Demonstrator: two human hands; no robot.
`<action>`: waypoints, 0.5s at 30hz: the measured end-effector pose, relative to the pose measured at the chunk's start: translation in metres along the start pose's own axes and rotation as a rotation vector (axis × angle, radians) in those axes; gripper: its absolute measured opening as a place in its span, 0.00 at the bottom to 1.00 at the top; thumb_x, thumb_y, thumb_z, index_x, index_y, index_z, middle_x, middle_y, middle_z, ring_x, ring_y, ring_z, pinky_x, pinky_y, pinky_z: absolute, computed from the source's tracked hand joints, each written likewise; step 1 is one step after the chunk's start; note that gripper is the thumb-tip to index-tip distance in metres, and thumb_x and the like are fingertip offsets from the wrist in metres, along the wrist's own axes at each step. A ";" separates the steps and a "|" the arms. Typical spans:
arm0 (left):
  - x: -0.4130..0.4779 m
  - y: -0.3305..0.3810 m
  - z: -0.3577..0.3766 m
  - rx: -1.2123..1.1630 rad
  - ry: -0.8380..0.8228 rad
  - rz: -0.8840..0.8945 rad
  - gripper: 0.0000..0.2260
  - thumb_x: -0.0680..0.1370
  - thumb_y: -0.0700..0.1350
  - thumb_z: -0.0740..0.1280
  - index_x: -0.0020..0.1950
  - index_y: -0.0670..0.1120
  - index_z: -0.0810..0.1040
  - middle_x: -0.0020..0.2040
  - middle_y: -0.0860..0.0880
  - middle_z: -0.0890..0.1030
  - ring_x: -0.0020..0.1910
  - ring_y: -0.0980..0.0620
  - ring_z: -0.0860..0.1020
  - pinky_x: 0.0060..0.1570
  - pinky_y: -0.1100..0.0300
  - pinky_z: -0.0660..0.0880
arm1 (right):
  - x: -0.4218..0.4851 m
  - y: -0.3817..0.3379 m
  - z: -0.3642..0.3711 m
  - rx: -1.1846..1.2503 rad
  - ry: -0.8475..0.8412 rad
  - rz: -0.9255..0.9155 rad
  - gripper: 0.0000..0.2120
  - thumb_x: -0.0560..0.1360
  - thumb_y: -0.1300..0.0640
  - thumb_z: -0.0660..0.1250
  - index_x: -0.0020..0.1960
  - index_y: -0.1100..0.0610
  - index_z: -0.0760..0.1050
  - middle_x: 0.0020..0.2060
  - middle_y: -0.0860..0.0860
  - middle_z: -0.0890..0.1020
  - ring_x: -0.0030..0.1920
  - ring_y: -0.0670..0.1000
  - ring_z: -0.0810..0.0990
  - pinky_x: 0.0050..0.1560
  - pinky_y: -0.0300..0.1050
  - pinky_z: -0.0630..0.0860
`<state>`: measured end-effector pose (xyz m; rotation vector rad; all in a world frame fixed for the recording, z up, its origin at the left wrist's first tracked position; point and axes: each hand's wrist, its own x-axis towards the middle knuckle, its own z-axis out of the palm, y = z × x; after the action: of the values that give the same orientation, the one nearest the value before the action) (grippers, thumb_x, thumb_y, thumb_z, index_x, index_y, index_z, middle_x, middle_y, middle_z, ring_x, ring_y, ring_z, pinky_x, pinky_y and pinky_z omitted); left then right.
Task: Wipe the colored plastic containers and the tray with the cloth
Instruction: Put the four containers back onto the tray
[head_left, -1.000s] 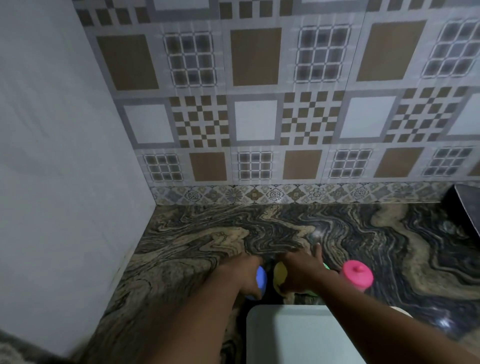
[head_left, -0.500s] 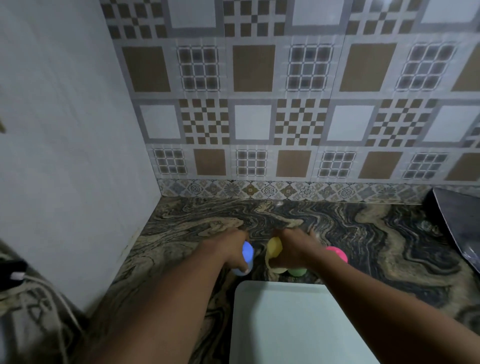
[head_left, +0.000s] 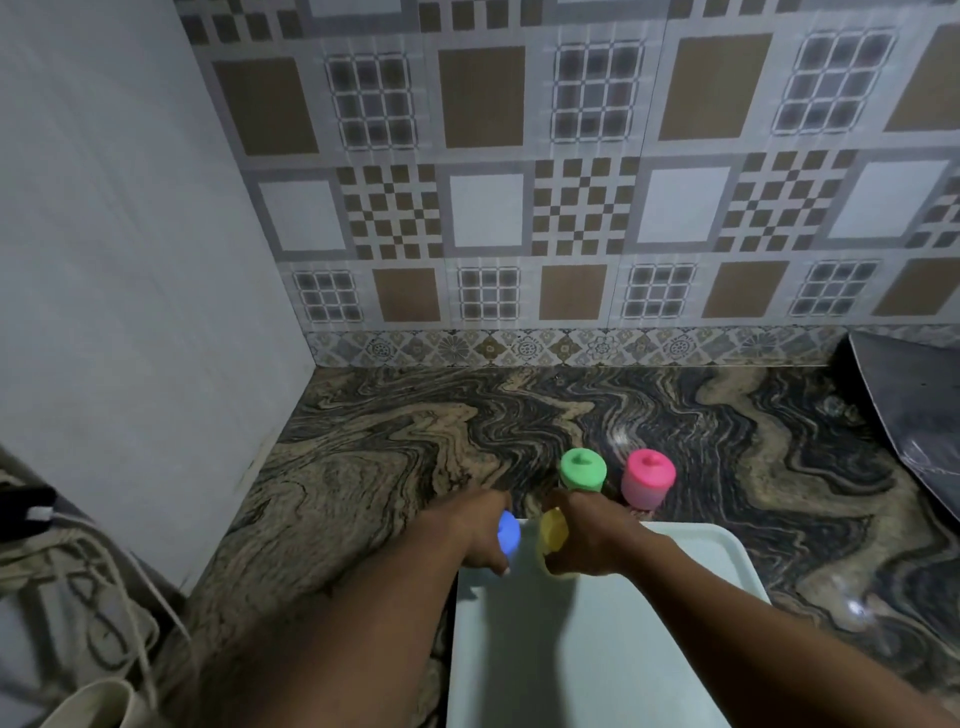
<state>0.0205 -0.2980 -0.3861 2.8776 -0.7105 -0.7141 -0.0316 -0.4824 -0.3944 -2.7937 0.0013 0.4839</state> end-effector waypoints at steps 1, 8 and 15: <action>0.001 0.000 0.003 0.017 0.000 0.007 0.34 0.67 0.55 0.80 0.69 0.51 0.72 0.67 0.45 0.75 0.63 0.42 0.76 0.58 0.50 0.76 | 0.000 0.001 0.003 -0.011 -0.004 0.008 0.34 0.63 0.45 0.74 0.66 0.48 0.69 0.57 0.54 0.81 0.56 0.60 0.80 0.51 0.48 0.78; 0.010 0.000 0.009 0.043 0.023 0.048 0.31 0.68 0.55 0.78 0.68 0.50 0.72 0.65 0.45 0.76 0.62 0.42 0.77 0.56 0.48 0.77 | 0.006 0.006 0.016 -0.007 0.010 0.052 0.37 0.64 0.45 0.75 0.70 0.49 0.67 0.61 0.55 0.77 0.59 0.60 0.78 0.53 0.49 0.77; 0.018 -0.005 -0.013 -0.019 -0.067 0.087 0.43 0.63 0.62 0.80 0.73 0.51 0.68 0.71 0.47 0.74 0.66 0.45 0.75 0.64 0.49 0.75 | 0.006 0.018 -0.010 -0.009 -0.110 0.057 0.45 0.60 0.39 0.78 0.73 0.45 0.65 0.66 0.53 0.76 0.64 0.59 0.76 0.62 0.52 0.75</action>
<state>0.0427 -0.3015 -0.3829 2.7982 -0.8269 -0.8038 -0.0237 -0.5021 -0.3931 -2.7779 0.0552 0.6521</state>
